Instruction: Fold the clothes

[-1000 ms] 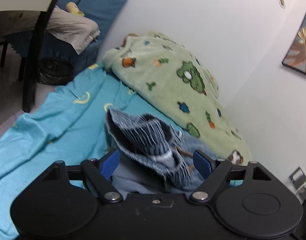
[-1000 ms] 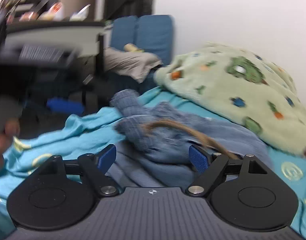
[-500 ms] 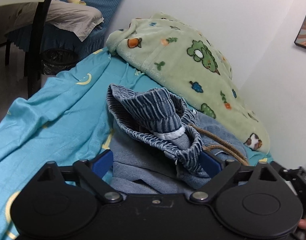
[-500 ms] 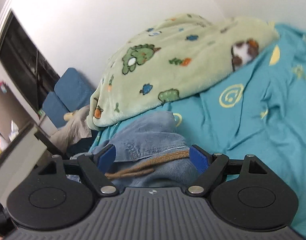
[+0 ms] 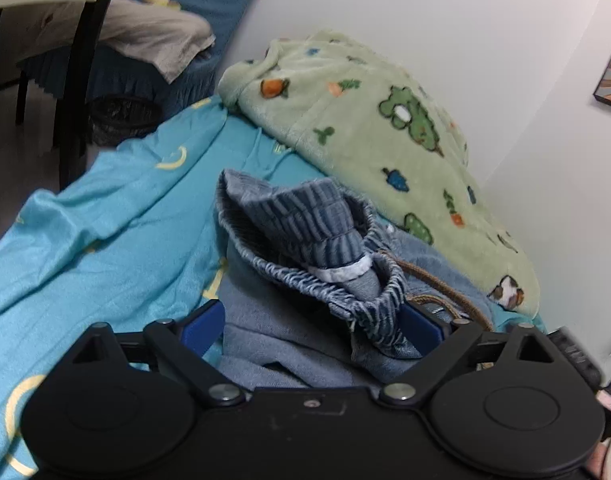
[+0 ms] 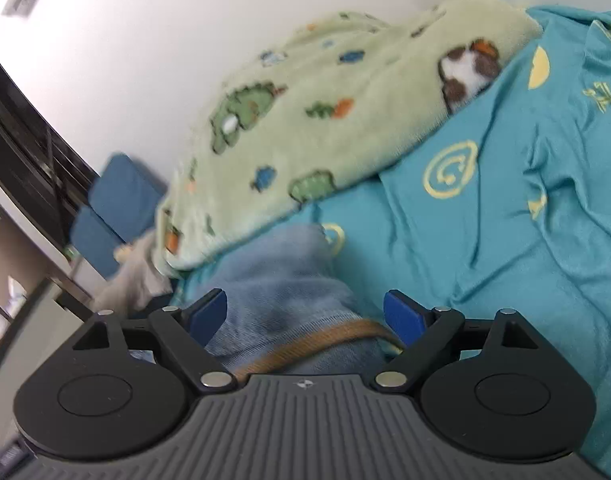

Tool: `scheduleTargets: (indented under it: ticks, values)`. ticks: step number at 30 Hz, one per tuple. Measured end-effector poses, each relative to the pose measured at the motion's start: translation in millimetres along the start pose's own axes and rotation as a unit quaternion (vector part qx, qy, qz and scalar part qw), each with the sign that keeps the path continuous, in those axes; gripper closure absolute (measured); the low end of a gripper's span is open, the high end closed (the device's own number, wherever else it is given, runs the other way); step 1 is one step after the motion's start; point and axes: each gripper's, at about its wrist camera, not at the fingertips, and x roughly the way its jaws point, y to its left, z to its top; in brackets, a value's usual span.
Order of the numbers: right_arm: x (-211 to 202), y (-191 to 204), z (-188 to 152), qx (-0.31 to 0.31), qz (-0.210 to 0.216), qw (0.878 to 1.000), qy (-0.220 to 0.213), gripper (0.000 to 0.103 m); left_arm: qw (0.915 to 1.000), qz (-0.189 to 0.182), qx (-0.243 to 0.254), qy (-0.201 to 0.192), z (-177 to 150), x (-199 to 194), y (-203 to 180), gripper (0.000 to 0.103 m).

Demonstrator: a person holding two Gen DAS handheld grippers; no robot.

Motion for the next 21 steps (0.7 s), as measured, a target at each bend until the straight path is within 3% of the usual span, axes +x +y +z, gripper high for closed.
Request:
scheduleTargets:
  ticks: [3, 6, 8, 11, 14, 16, 19, 21]
  values:
    - [20, 0, -11, -0.007, -0.009, 0.997, 0.072, 0.018, 0.9993, -0.033, 0.011, -0.011, -5, -11, -7, 0.011]
    - [18, 7, -14, -0.017, 0.006, 0.997, 0.072, 0.018, 0.9987, -0.046, 0.023, -0.004, -16, -11, -14, 0.011]
    - [15, 11, -12, -0.031, 0.007, 0.998, 0.063, 0.018, 0.9990, -0.034, 0.028, 0.005, -21, -3, -15, 0.011]
    - [8, 4, -8, -0.006, 0.011, 0.999, 0.032, 0.018, 0.9998, -0.009, -0.011, 0.010, -22, 13, 2, 0.011]
    - [0, -4, -1, 0.021, 0.007, 1.000, -0.007, 0.017, 0.9981, -0.029, -0.052, 0.019, -20, 22, 14, 0.008]
    - [0, -10, 5, 0.036, 0.015, 0.999, -0.019, 0.017, 0.9985, -0.026, -0.042, 0.025, -21, 27, 13, 0.008]
    - [16, -13, 13, 0.035, 0.019, 0.999, 0.005, 0.017, 0.9987, 0.010, -0.036, 0.036, -25, 37, 15, 0.011]
    - [31, -13, 16, 0.027, 0.023, 0.999, 0.029, 0.017, 0.9943, 0.008, -0.090, 0.057, -27, 47, 34, 0.011]
